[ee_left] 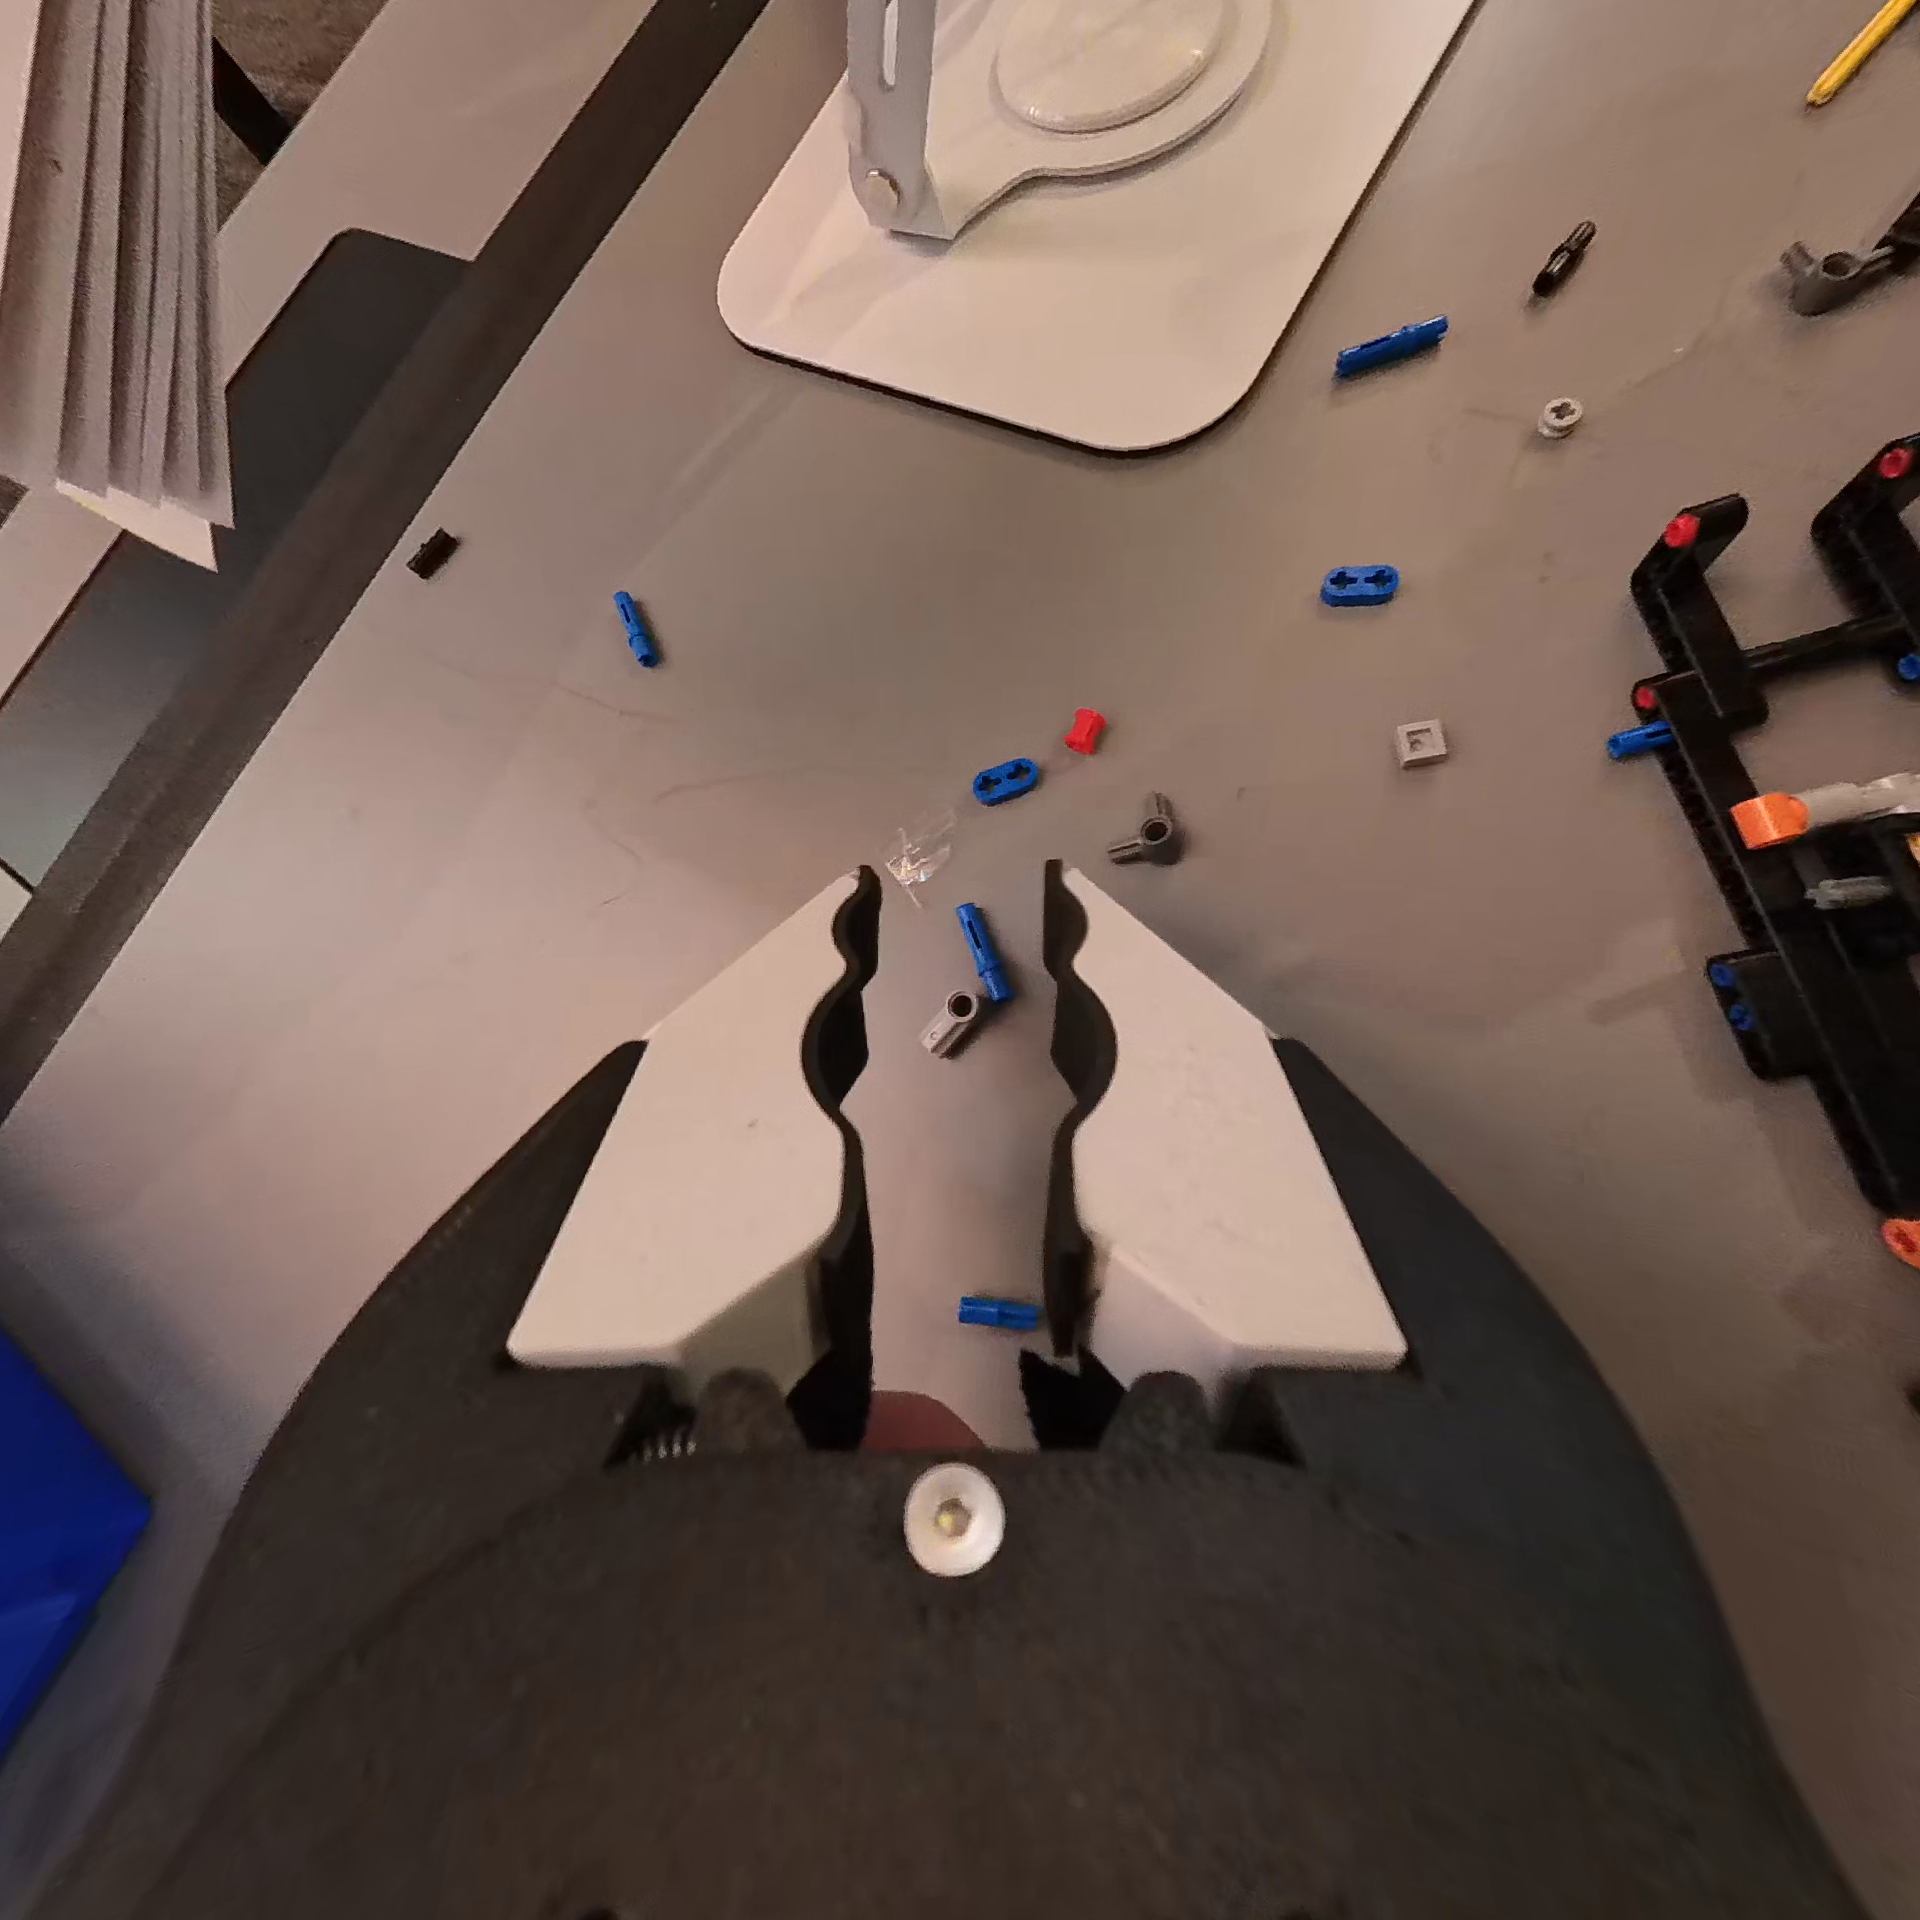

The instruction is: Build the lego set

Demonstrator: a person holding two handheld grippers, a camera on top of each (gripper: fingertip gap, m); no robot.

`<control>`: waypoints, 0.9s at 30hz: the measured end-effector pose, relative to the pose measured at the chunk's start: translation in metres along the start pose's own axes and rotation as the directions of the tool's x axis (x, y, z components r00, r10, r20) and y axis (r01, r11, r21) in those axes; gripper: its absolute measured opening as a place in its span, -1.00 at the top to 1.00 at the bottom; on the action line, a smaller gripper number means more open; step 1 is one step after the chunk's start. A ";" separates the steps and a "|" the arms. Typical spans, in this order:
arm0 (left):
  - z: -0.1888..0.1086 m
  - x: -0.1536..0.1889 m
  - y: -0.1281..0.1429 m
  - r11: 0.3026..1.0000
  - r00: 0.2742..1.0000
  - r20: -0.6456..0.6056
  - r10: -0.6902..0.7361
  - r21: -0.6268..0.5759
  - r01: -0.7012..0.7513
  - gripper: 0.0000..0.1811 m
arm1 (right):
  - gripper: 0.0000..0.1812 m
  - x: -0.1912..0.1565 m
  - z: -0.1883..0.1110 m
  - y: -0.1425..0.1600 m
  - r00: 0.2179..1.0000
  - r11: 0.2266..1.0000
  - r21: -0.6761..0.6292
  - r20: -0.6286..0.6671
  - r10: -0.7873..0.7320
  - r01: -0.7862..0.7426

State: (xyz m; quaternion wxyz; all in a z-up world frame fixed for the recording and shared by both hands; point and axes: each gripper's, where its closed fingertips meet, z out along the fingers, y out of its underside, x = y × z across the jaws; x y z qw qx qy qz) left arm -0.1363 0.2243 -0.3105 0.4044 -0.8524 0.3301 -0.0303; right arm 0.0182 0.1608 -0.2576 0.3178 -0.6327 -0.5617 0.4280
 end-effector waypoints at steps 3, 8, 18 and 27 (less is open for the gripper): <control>-0.001 0.001 -0.001 1.000 1.000 -0.001 -0.001 0.004 0.001 0.67 | 1.00 0.002 0.002 -0.003 1.000 1.000 0.019 0.003 0.007 -0.007; -0.001 -0.001 0.000 1.000 1.000 0.007 -0.016 -0.006 0.016 0.67 | 1.00 0.006 0.001 -0.002 1.000 0.999 0.043 0.008 0.023 -0.023; -0.002 -0.006 0.002 1.000 0.999 0.034 -0.023 -0.021 0.024 0.67 | 1.00 0.010 -0.007 -0.001 0.999 0.997 0.068 0.007 0.040 -0.040; -0.002 -0.011 0.008 0.999 0.999 0.047 0.015 -0.033 -0.014 0.61 | 1.00 0.010 -0.004 0.002 1.000 0.998 0.052 -0.002 0.028 -0.028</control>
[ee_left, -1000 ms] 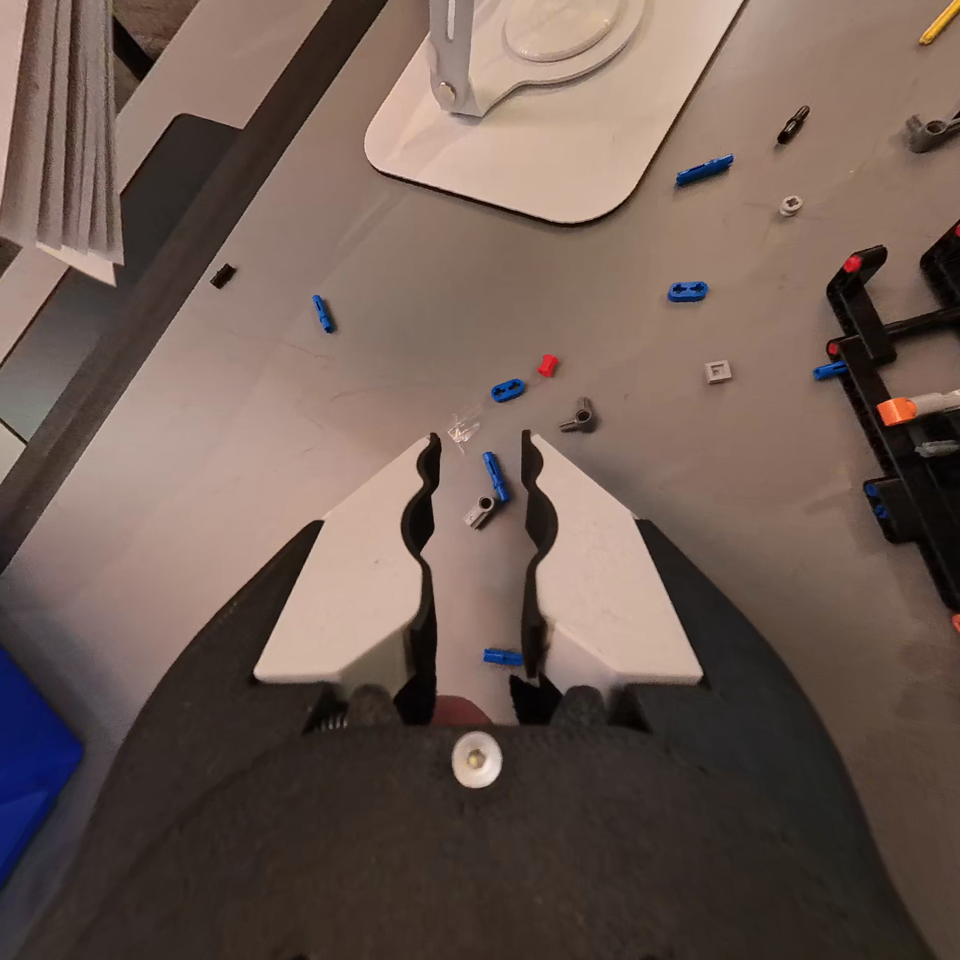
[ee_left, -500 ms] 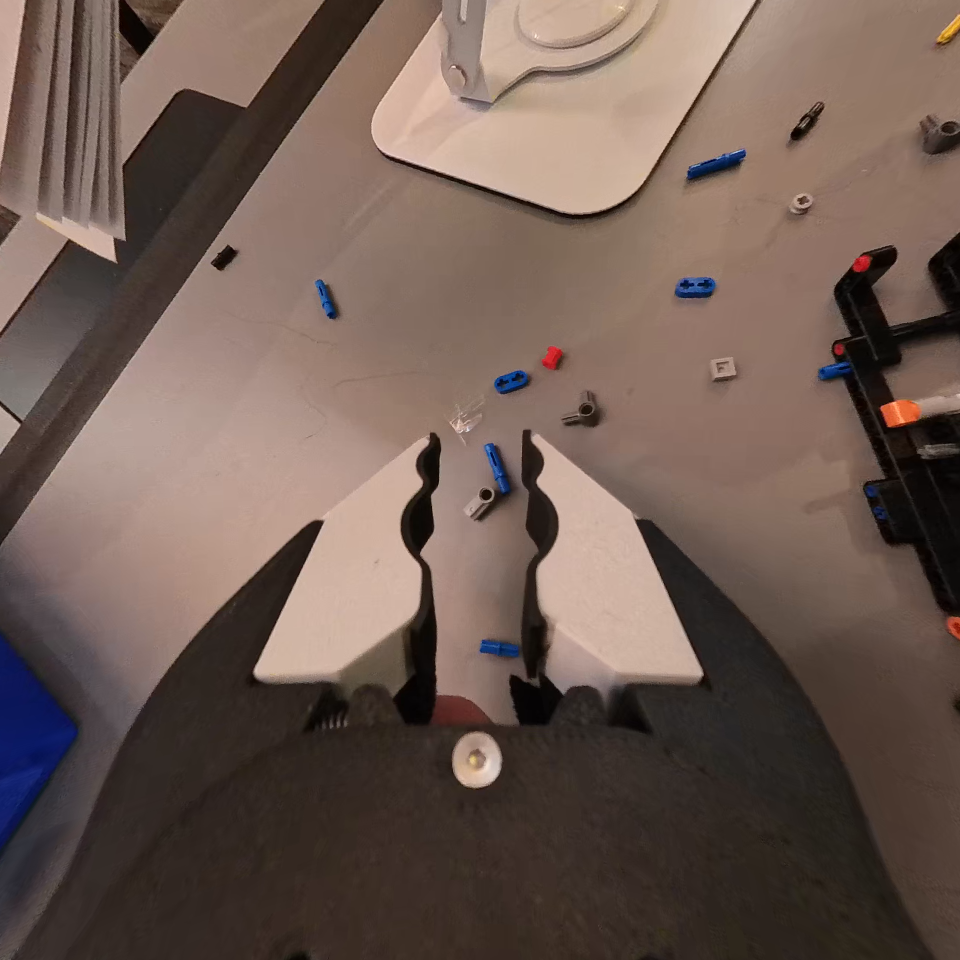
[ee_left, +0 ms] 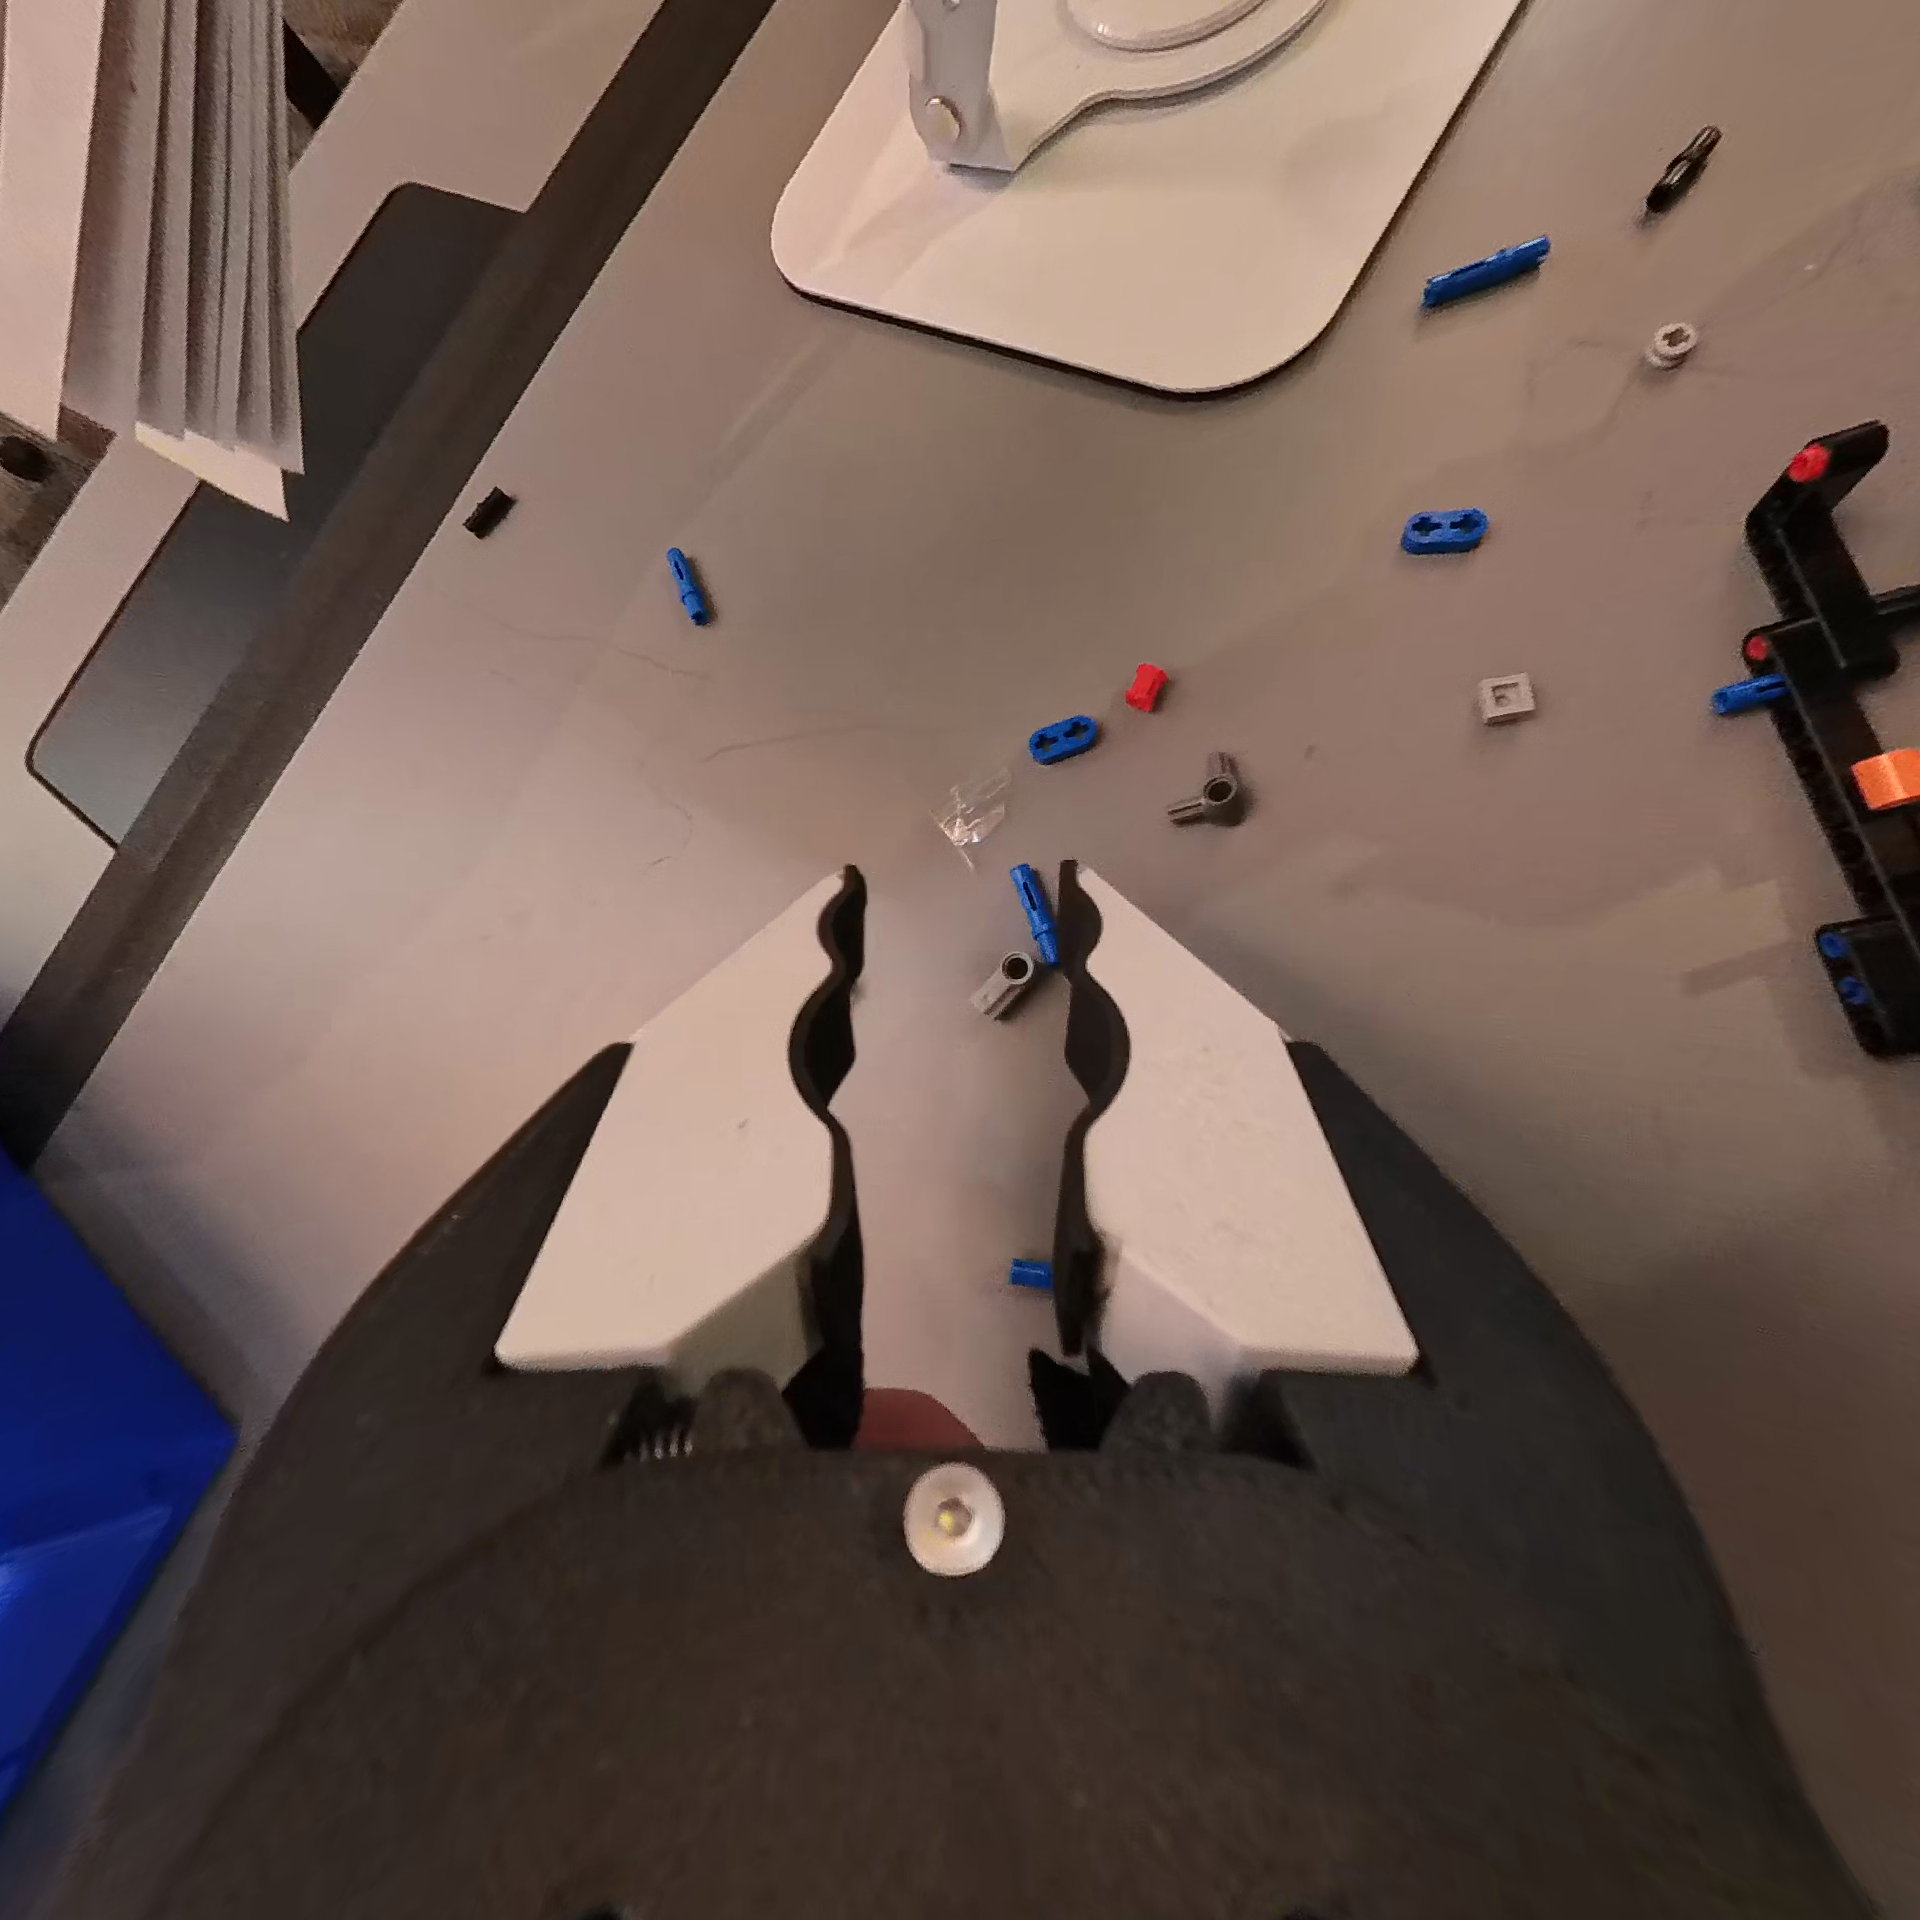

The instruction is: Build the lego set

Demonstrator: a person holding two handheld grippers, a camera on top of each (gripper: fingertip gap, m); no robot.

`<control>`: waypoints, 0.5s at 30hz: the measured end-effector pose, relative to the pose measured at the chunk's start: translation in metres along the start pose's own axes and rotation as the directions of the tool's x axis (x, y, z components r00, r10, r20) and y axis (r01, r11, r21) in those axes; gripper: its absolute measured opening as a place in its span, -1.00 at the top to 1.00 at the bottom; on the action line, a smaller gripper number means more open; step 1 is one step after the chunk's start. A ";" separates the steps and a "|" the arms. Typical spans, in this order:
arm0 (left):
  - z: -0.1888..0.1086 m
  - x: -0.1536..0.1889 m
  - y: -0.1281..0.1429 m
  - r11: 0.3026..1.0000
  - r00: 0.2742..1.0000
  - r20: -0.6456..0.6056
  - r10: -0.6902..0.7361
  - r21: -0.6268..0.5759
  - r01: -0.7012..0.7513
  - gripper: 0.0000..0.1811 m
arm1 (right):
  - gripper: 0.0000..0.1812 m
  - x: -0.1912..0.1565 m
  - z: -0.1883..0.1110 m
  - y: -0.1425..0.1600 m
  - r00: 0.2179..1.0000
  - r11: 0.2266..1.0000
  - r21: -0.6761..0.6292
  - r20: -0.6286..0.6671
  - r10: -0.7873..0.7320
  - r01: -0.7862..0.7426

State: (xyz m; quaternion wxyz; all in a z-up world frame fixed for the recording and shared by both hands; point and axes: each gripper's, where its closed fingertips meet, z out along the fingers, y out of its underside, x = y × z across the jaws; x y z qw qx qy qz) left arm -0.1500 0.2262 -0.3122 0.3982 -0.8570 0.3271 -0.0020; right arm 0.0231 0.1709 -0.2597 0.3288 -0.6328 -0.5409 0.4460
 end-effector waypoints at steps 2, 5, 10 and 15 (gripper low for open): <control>0.001 -0.001 0.000 1.000 1.000 0.000 0.016 -0.002 -0.016 0.56 | 1.00 0.001 0.000 0.000 1.000 1.000 -0.003 -0.004 -0.003 0.003; 0.003 0.001 -0.003 1.000 0.999 -0.017 0.027 0.009 -0.027 0.47 | 1.00 0.000 -0.001 -0.001 1.000 1.000 -0.004 -0.007 -0.010 0.010; 0.004 0.001 -0.009 0.997 0.997 -0.029 0.075 0.023 -0.074 0.50 | 1.00 0.000 -0.001 -0.001 1.000 1.000 -0.008 -0.011 -0.018 0.018; 0.008 0.007 -0.008 0.994 0.992 -0.068 0.107 0.020 -0.106 0.51 | 1.00 -0.001 -0.001 -0.003 1.000 1.000 -0.007 -0.012 -0.025 0.025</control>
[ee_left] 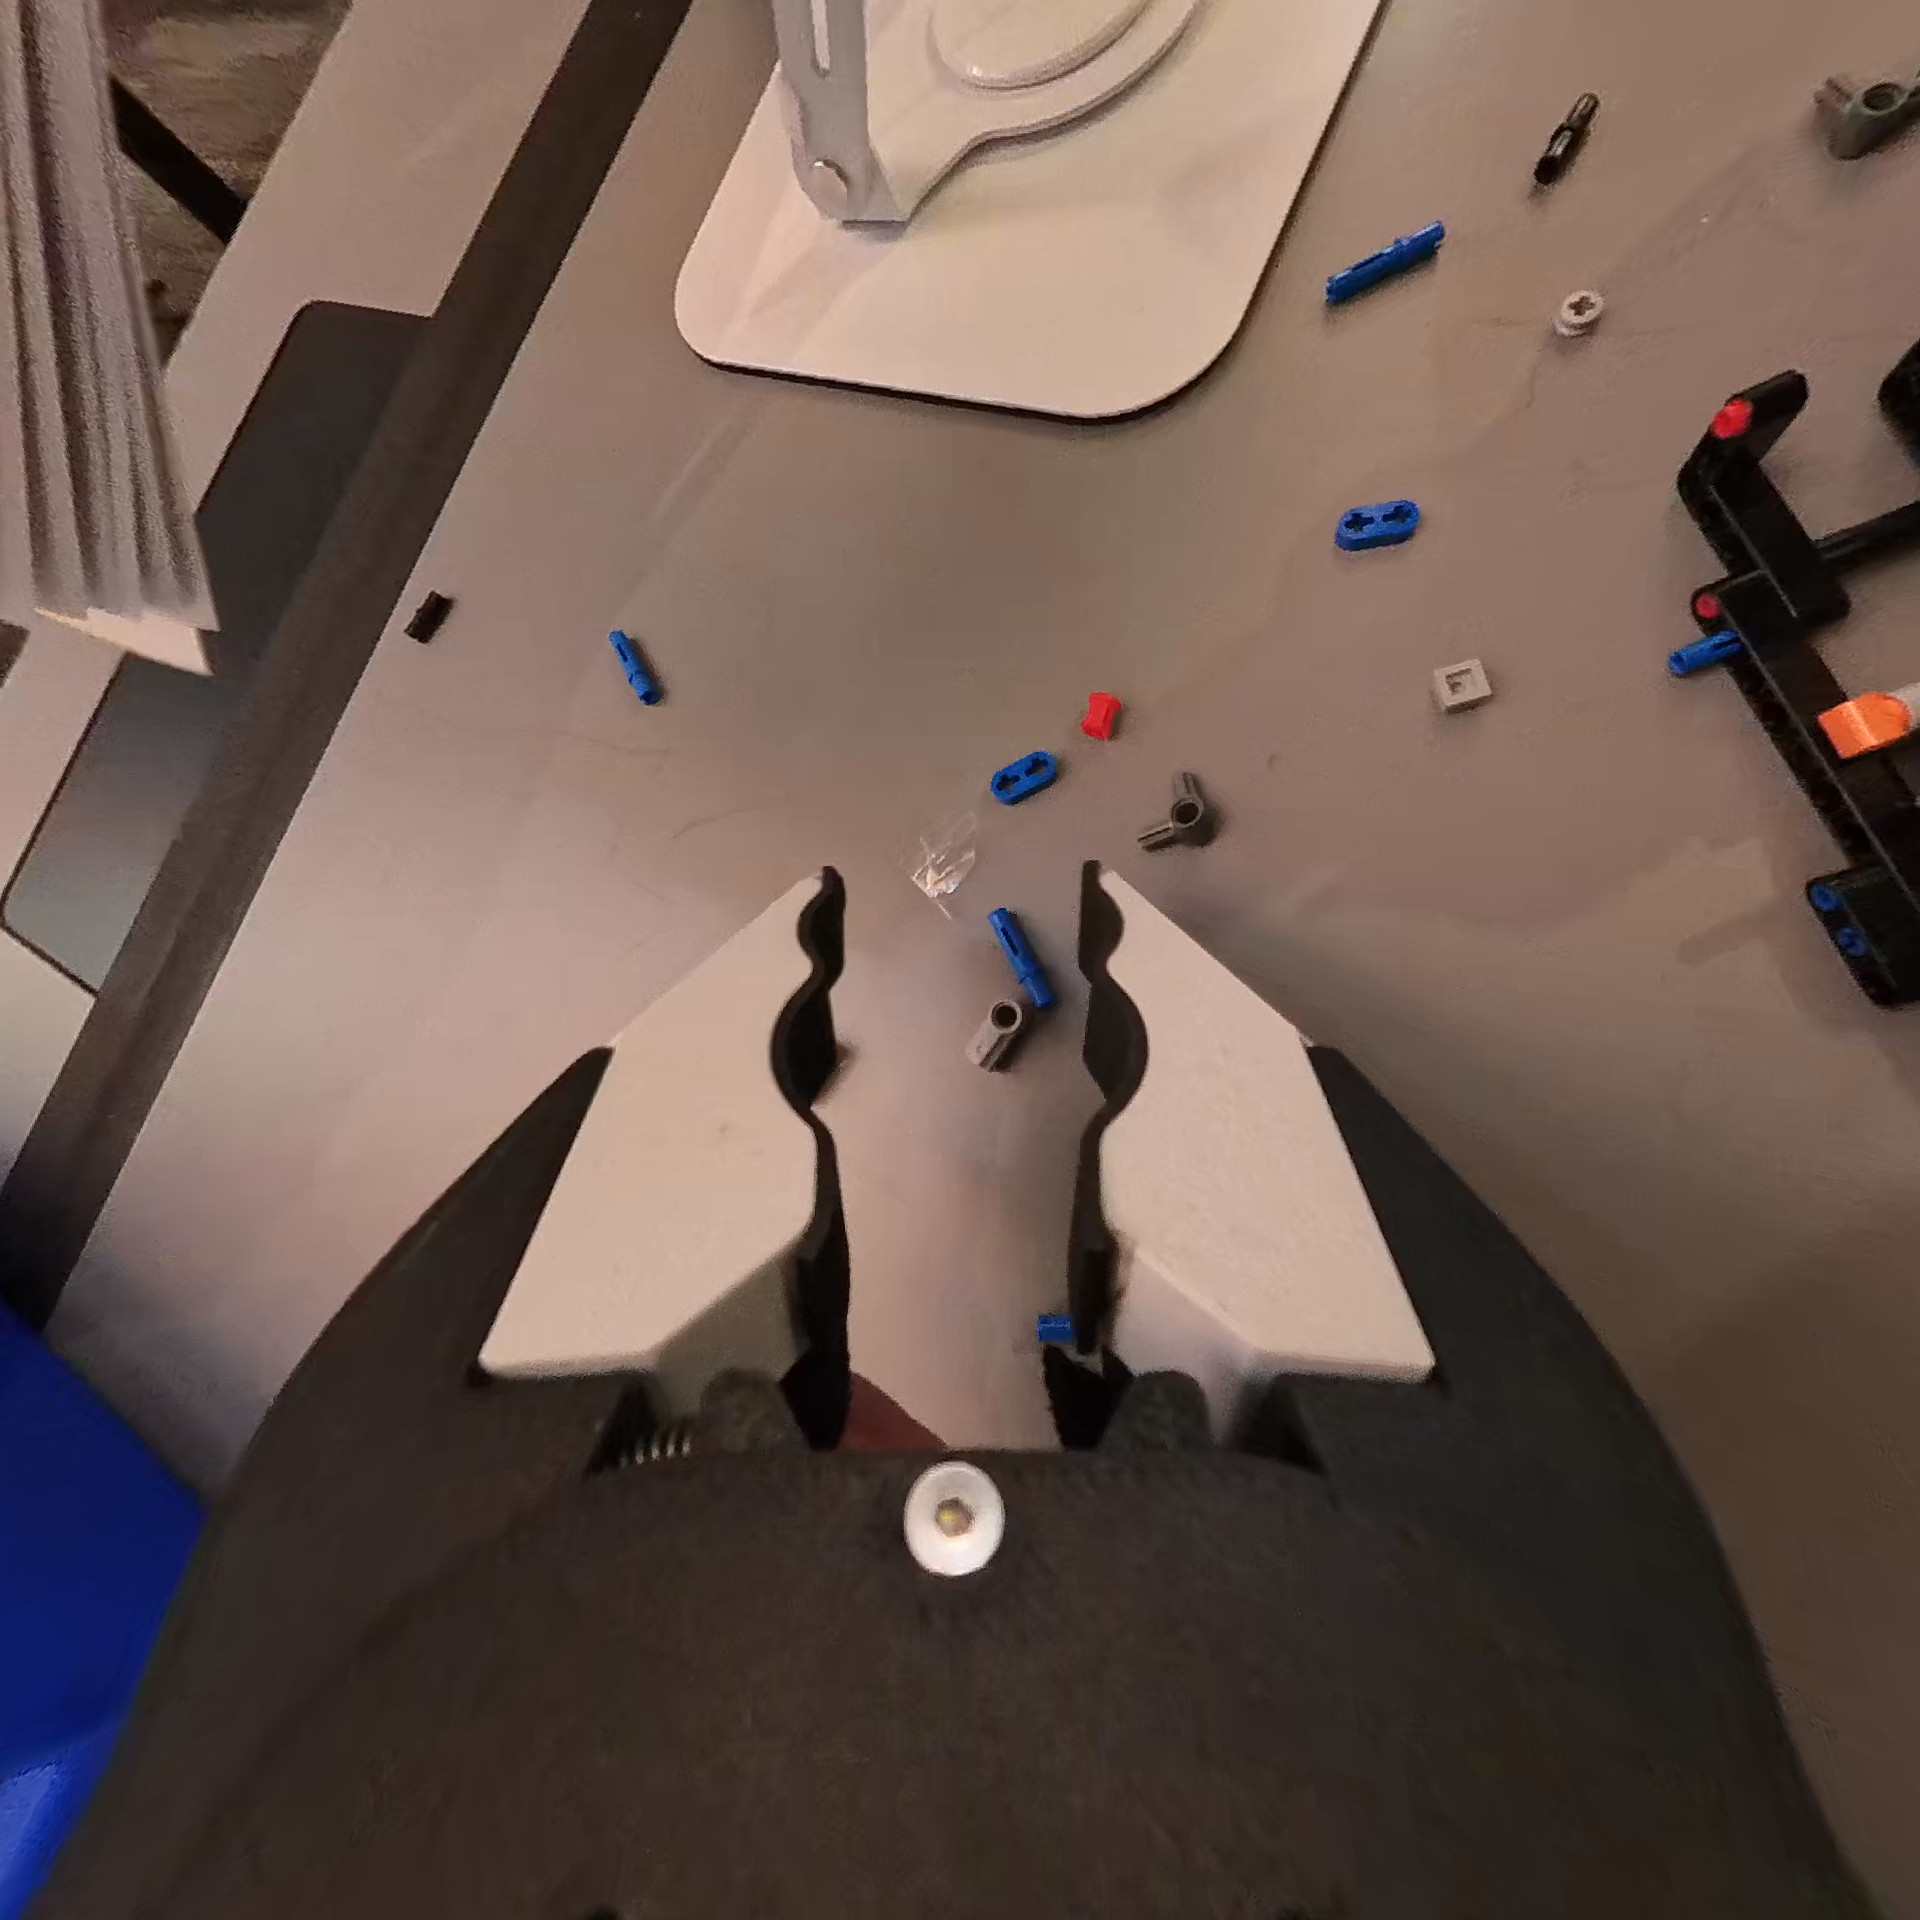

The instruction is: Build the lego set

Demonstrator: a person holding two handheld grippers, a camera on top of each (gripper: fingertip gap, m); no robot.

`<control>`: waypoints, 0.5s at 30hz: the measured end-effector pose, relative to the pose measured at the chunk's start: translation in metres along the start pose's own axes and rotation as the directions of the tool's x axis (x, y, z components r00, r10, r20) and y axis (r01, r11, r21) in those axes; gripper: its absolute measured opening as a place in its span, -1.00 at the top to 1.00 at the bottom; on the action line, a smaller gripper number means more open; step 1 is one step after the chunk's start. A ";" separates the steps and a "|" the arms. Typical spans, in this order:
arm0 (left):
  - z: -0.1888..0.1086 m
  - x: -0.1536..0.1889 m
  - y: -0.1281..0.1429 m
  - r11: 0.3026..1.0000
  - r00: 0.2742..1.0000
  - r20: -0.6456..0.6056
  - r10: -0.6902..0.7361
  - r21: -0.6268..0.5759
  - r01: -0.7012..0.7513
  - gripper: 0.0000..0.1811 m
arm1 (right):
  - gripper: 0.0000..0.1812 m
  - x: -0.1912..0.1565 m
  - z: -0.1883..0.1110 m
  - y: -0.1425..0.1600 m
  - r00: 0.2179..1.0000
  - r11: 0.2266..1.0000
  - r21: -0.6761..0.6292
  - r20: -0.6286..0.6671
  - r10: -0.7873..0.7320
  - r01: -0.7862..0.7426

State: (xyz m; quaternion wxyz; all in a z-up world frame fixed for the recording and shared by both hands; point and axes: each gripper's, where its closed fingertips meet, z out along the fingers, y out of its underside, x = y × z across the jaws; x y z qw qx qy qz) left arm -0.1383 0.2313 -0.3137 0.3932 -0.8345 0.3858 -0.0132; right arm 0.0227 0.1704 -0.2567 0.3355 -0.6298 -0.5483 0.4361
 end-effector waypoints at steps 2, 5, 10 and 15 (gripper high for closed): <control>0.001 0.003 -0.001 1.000 1.000 -0.023 0.017 -0.001 -0.017 0.54 | 1.00 0.000 -0.001 -0.001 1.000 1.000 0.002 -0.002 -0.002 0.002; 0.002 0.004 -0.003 0.998 0.996 -0.057 0.063 -0.001 -0.063 0.66 | 1.00 -0.001 -0.002 -0.001 1.000 1.000 0.004 0.000 -0.003 0.003; 0.011 0.009 -0.007 0.992 0.982 -0.142 0.127 -0.003 -0.129 0.74 | 1.00 -0.001 -0.003 0.000 1.000 1.000 0.009 0.012 0.008 -0.008; 0.023 0.010 -0.013 0.973 0.961 -0.169 0.220 -0.032 -0.229 0.82 | 1.00 0.000 -0.005 0.000 1.000 1.000 0.015 0.013 0.019 -0.019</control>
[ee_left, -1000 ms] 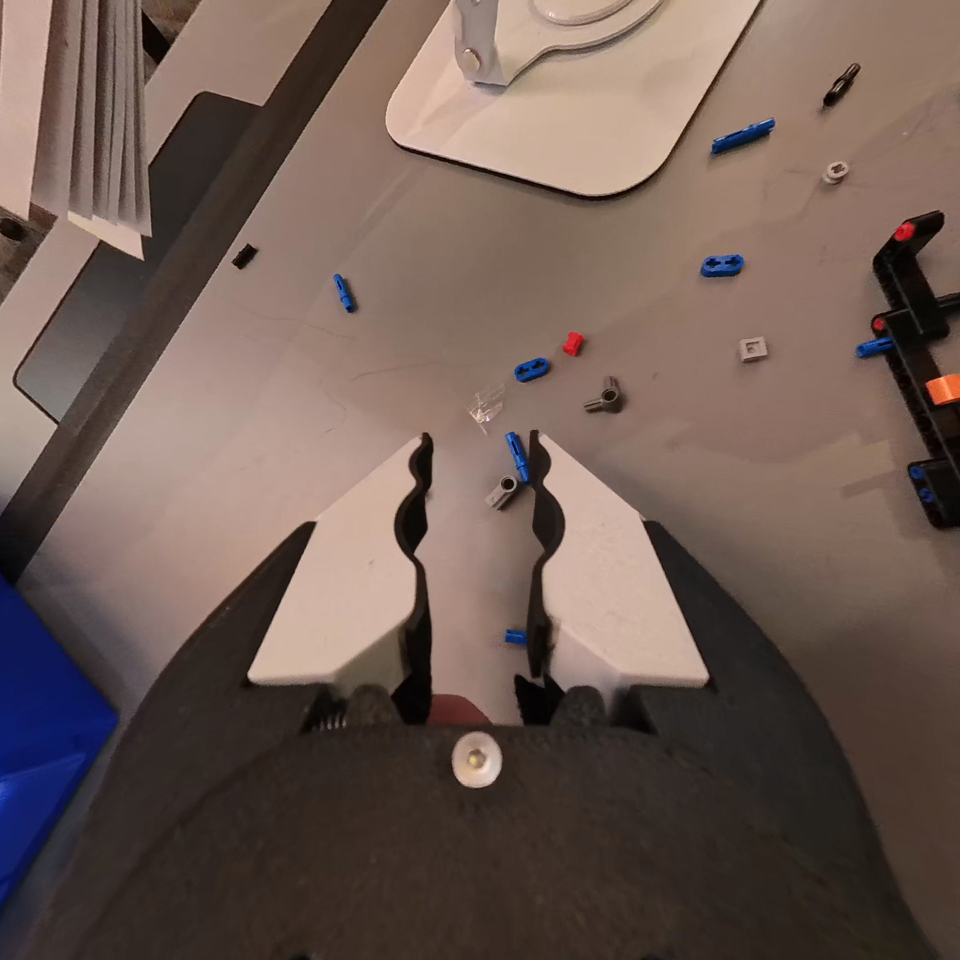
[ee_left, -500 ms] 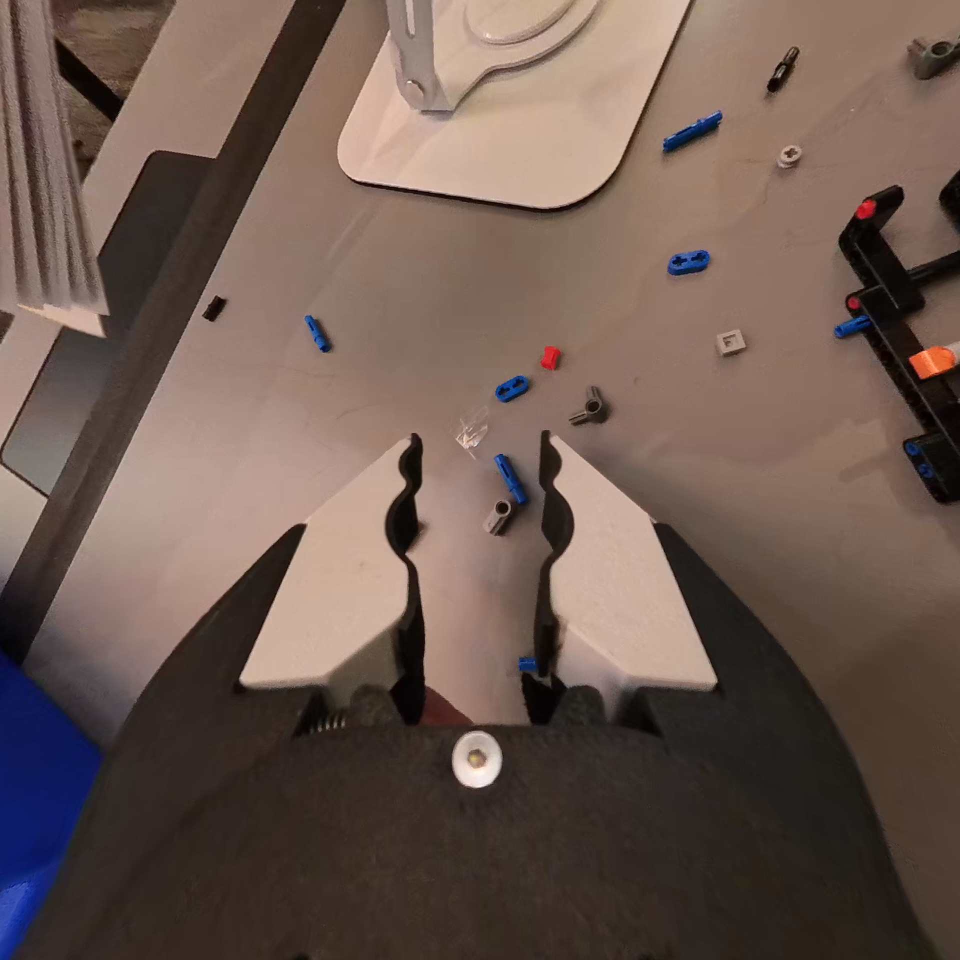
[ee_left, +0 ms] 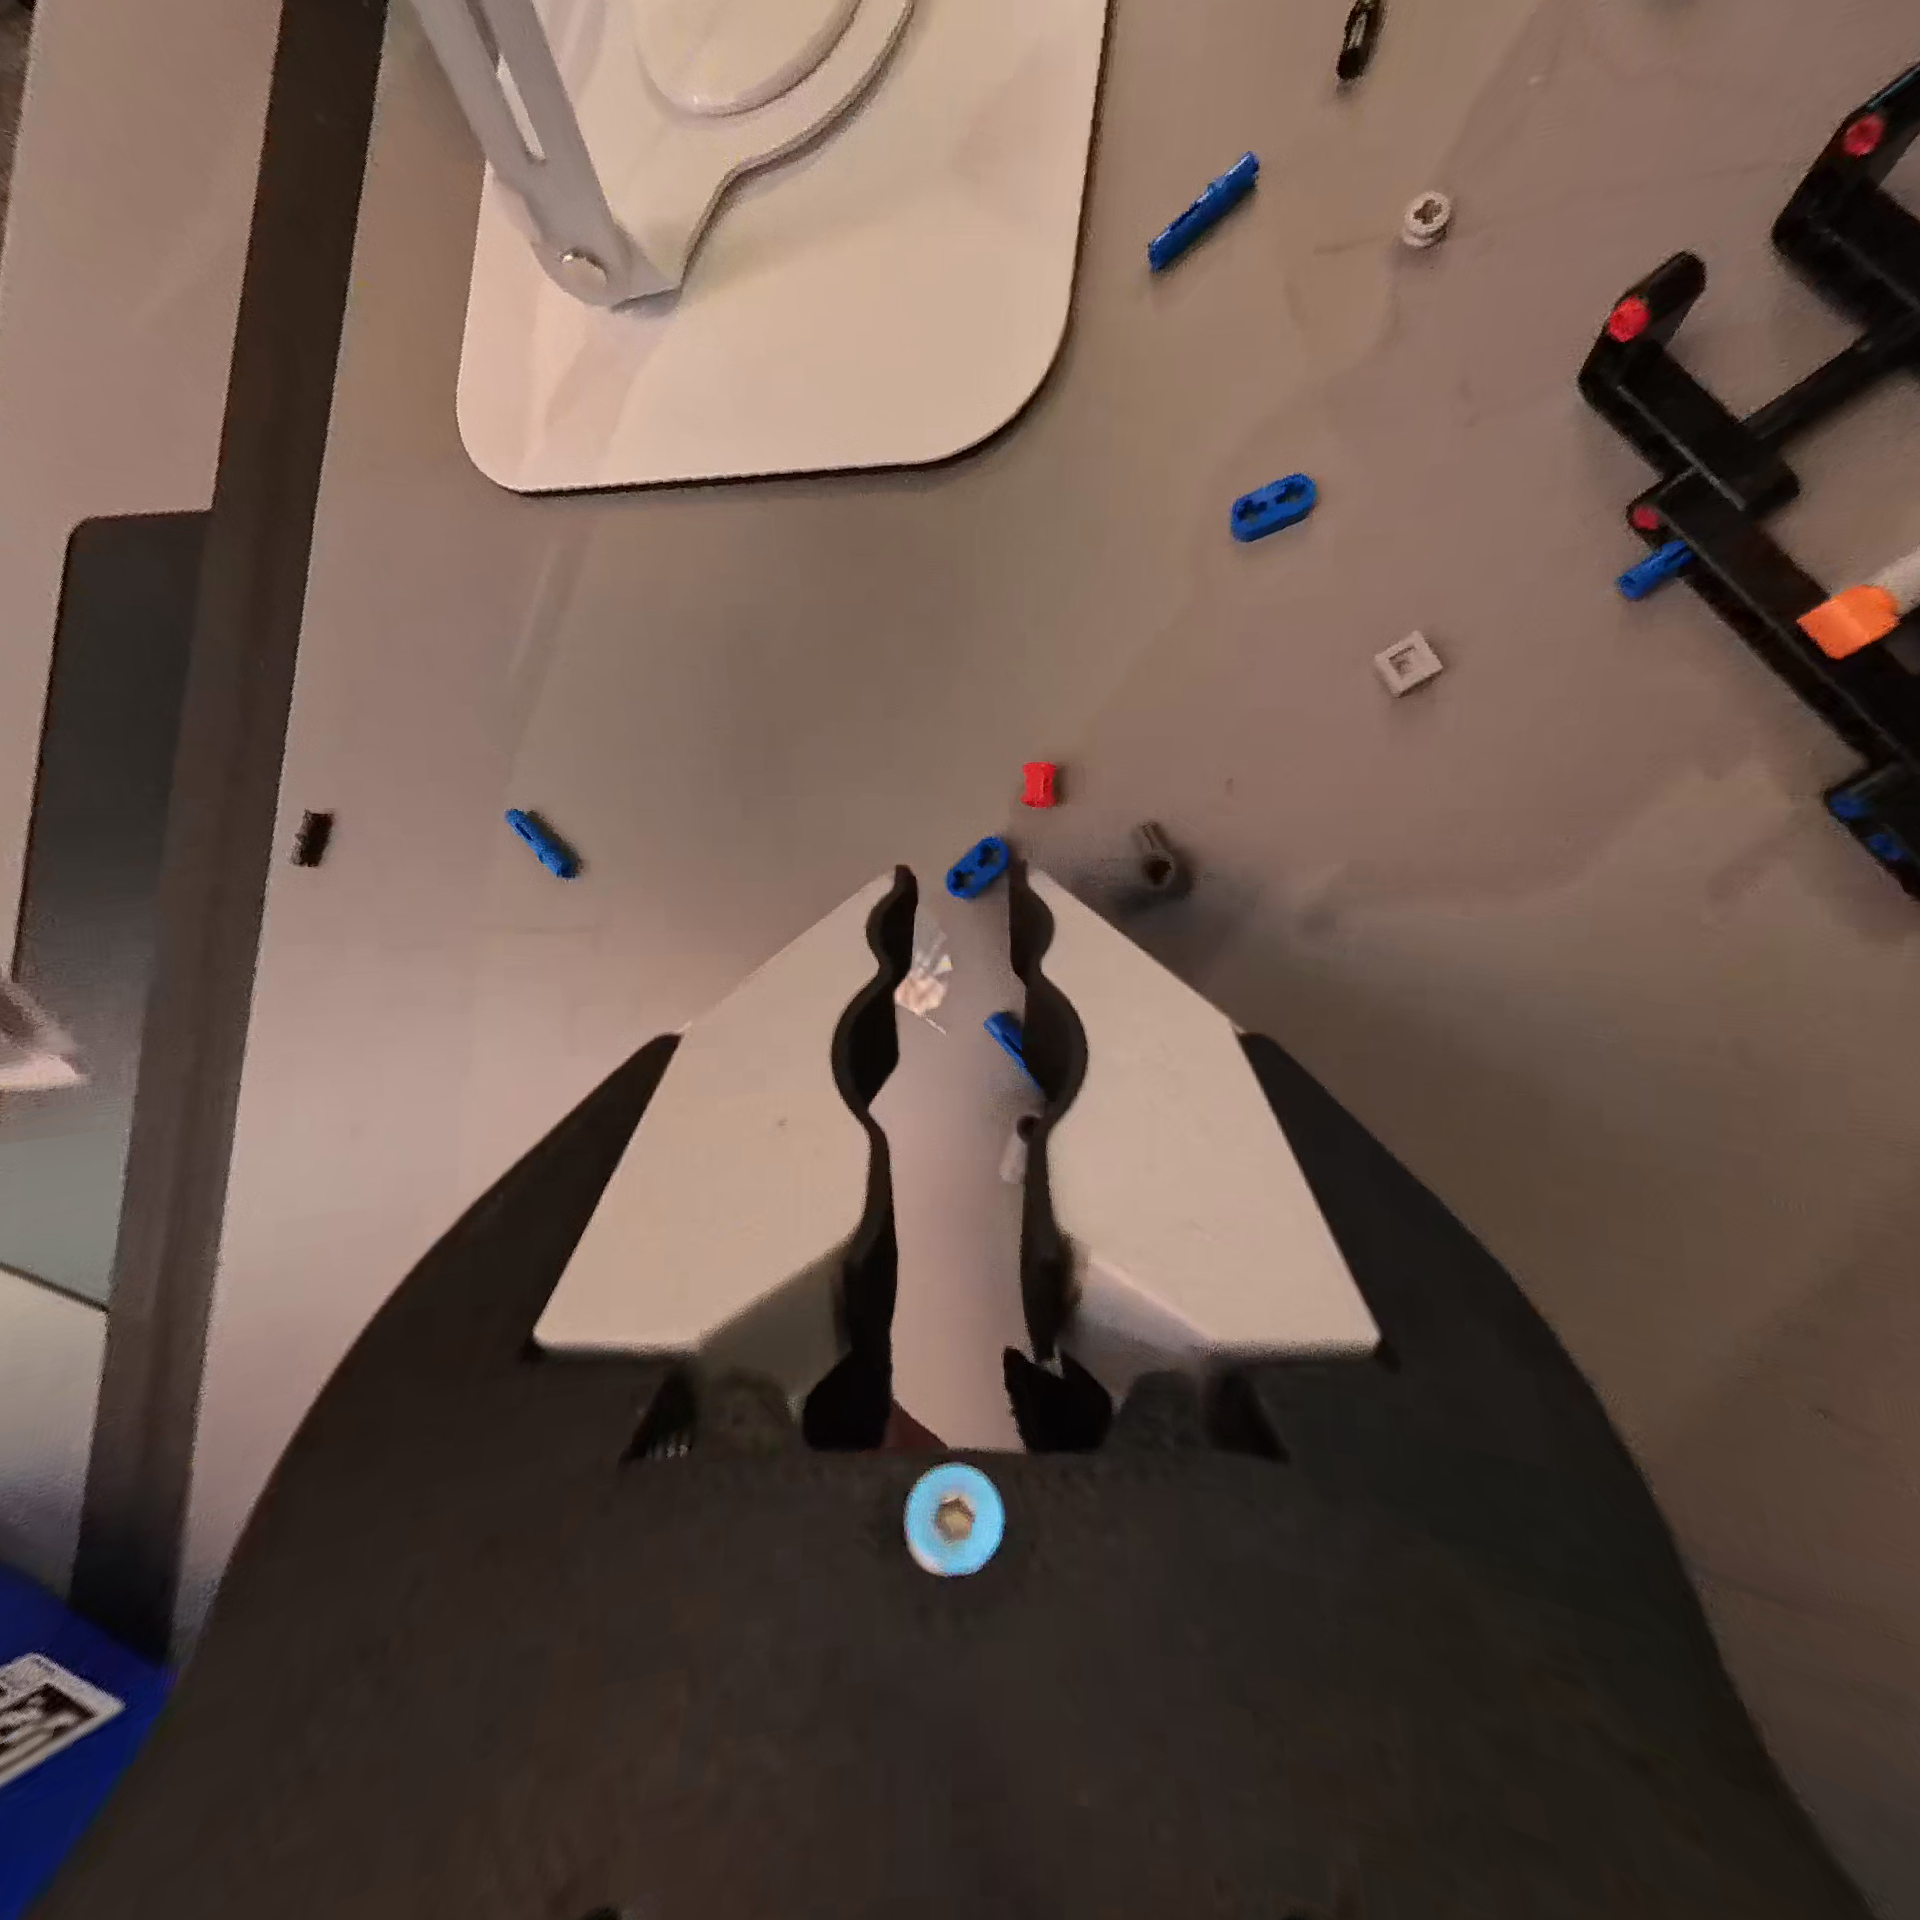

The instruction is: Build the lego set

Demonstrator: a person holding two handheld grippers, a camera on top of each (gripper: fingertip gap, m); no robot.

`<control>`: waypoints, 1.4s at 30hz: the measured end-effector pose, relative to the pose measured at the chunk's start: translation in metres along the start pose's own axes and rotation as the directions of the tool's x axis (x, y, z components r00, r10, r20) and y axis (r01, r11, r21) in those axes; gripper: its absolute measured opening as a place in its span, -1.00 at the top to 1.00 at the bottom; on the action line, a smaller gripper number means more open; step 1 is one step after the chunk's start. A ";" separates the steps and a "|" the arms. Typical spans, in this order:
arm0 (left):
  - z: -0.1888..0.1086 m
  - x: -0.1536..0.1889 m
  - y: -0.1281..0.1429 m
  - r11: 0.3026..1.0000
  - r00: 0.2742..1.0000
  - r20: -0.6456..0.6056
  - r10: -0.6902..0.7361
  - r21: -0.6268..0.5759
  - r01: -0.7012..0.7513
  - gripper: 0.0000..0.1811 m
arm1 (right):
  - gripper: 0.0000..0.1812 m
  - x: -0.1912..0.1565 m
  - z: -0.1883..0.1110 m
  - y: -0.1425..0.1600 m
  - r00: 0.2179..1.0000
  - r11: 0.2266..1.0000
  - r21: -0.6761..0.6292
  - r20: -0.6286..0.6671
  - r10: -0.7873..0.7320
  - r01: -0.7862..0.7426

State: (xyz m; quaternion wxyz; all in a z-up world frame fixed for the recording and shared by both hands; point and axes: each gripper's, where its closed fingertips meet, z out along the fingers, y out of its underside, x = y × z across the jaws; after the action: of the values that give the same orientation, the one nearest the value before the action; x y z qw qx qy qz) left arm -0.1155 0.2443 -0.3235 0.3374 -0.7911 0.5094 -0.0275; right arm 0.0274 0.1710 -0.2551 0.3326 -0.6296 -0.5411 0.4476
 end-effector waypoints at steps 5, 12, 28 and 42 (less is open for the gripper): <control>0.011 -0.003 0.002 0.989 0.990 -0.054 0.128 -0.064 -0.131 0.78 | 1.00 0.000 -0.001 0.001 1.000 1.000 0.006 0.007 0.008 -0.008; 0.019 0.001 0.008 0.967 0.959 -0.191 0.207 -0.110 -0.230 0.87 | 1.00 0.001 -0.003 0.002 1.000 1.000 0.010 0.007 0.017 -0.017; 0.011 0.007 -0.005 0.998 0.987 -0.154 -0.053 0.035 0.059 0.95 | 1.00 0.007 -0.002 -0.002 0.999 0.999 0.018 -0.011 0.035 -0.035; -0.073 0.023 -0.077 0.729 0.875 -0.266 -0.405 0.485 0.484 0.95 | 1.00 -0.008 0.014 -0.042 0.992 0.992 0.026 -0.018 -0.122 0.122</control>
State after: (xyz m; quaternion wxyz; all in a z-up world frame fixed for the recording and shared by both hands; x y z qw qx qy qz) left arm -0.0722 0.2080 -0.2304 0.4913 -0.7591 0.2989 -0.3050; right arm -0.0017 0.1708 -0.2207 0.3721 -0.5946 -0.5697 0.4283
